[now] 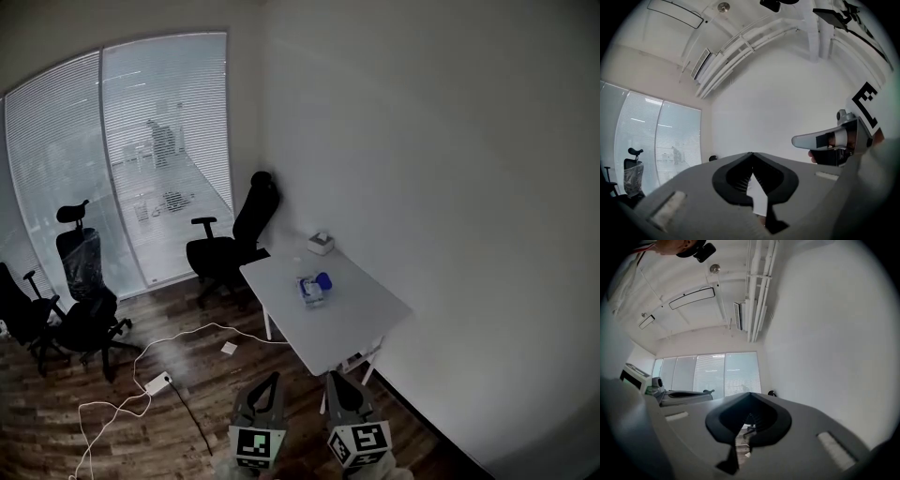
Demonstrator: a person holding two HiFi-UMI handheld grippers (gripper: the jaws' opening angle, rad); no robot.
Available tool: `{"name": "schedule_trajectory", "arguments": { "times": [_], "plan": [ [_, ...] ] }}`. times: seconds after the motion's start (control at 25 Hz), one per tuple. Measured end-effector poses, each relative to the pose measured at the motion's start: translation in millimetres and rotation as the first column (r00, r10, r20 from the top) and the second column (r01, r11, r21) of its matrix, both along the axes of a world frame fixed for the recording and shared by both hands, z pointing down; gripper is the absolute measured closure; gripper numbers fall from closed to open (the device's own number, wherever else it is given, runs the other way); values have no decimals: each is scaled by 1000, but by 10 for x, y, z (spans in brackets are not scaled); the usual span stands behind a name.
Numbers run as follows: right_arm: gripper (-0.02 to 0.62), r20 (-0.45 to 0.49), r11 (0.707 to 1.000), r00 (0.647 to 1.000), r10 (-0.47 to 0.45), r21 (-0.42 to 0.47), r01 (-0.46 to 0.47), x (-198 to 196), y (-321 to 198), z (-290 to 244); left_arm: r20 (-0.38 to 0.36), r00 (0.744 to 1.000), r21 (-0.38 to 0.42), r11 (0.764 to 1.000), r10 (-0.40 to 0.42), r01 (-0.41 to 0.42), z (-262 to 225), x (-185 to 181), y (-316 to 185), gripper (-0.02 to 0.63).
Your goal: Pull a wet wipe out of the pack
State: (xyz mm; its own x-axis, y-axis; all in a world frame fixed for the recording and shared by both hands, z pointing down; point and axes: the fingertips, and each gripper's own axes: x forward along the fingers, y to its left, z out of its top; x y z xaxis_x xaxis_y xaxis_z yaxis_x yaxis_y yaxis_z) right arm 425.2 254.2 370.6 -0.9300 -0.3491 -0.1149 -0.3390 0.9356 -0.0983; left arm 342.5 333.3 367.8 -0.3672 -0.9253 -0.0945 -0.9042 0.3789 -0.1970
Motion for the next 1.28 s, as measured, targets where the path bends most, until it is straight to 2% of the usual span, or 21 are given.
{"name": "schedule_trajectory", "arguments": {
  "times": [0.48, 0.68, 0.96, 1.28],
  "plan": [
    [591, -46, 998, 997, -54, 12, 55, -994, 383, 46, -44, 996, 23, 997, -72, 73, 92, -1002, 447, 601],
    [591, -56, 997, 996, -68, 14, 69, -1186, 462, 106, -58, 994, 21, 995, -96, 97, 170, -1206, 544, 601],
    [591, -59, 997, 995, -82, 2, 83, -1315, 409, 188, -61, 992, 7, 994, -106, 107, 245, -1299, 519, 601],
    [591, -41, 988, 988, -146, -55, 144, -1849, 393, 208, -54, 987, -58, 987, -154, 151, 309, -1686, 517, 601]
  ]
}}
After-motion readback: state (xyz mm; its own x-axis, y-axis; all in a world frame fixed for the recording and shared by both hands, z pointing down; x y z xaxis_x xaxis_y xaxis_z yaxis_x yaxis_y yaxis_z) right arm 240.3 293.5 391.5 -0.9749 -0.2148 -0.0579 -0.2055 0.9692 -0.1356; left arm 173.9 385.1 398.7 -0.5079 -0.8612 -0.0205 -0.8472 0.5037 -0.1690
